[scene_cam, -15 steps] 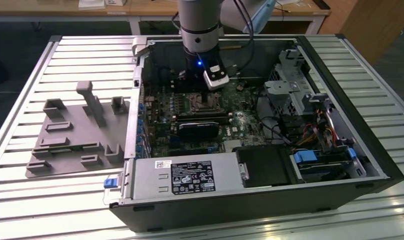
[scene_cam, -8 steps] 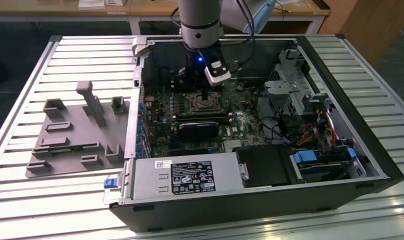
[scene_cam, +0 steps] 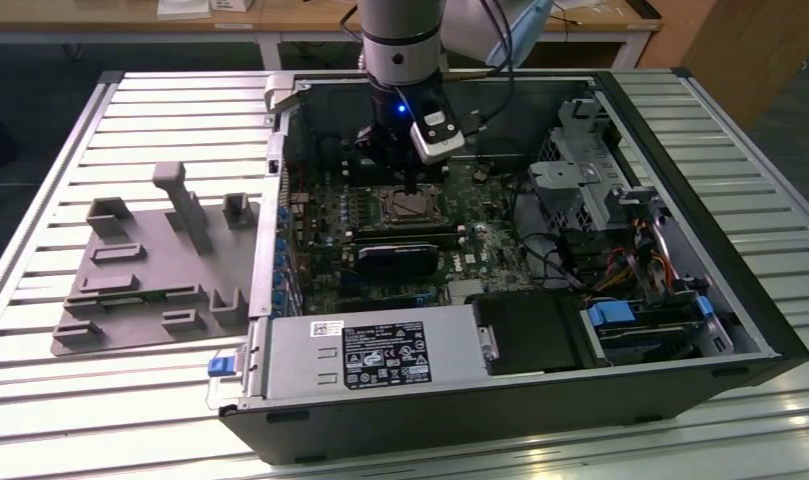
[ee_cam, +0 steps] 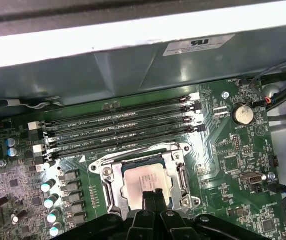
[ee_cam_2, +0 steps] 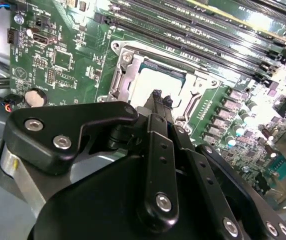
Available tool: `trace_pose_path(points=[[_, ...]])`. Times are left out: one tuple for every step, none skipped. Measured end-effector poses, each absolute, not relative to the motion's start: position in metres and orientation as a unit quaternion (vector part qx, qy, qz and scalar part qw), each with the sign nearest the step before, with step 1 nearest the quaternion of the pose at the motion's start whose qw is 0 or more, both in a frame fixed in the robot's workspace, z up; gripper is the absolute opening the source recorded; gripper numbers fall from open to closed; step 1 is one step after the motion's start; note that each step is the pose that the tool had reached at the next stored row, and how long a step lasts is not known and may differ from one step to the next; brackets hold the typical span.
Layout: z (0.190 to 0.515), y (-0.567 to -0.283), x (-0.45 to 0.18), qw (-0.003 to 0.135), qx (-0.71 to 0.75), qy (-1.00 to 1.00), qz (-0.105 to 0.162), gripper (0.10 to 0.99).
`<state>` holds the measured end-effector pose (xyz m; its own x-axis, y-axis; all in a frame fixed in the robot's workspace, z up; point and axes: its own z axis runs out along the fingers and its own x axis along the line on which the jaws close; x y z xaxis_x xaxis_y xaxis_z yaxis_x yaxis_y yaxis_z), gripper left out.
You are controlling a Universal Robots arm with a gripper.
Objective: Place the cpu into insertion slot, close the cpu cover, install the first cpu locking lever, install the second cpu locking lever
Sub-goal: 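Install the first cpu locking lever, then install the second cpu locking lever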
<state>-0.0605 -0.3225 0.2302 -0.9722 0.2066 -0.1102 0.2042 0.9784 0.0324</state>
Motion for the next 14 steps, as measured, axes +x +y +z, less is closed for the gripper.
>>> trace_pose_path(points=[[0.2303, -0.3225, -0.0605, 0.057, 0.103, 0.993, 0.01, 0.102], [0.2303, -0.3225, -0.0605, 0.057, 0.103, 0.993, 0.01, 0.102], [0.2303, -0.3225, -0.0605, 0.057, 0.103, 0.993, 0.01, 0.102], [0.2303, -0.3225, -0.0605, 0.057, 0.103, 0.993, 0.01, 0.102], [0.2303, -0.3225, -0.0605, 0.057, 0.103, 0.993, 0.01, 0.102], [0.2303, -0.3225, -0.0605, 0.057, 0.103, 0.993, 0.01, 0.102], [0.2303, -0.3225, -0.0605, 0.057, 0.103, 0.993, 0.01, 0.102], [0.2303, -0.3225, -0.0605, 0.057, 0.103, 0.993, 0.01, 0.102], [0.2303, -0.3225, -0.0605, 0.057, 0.103, 0.993, 0.01, 0.102], [0.2303, -0.3225, -0.0605, 0.057, 0.103, 0.993, 0.01, 0.102], [0.2303, -0.3225, -0.0605, 0.057, 0.103, 0.993, 0.01, 0.102], [0.2303, -0.3226, -0.0605, 0.057, 0.103, 0.993, 0.01, 0.102], [0.231, -0.3226, -0.0605, 0.056, 0.103, 0.993, 0.01, 0.102], [0.2325, -0.3226, -0.0605, 0.056, 0.103, 0.993, 0.01, 0.102]])
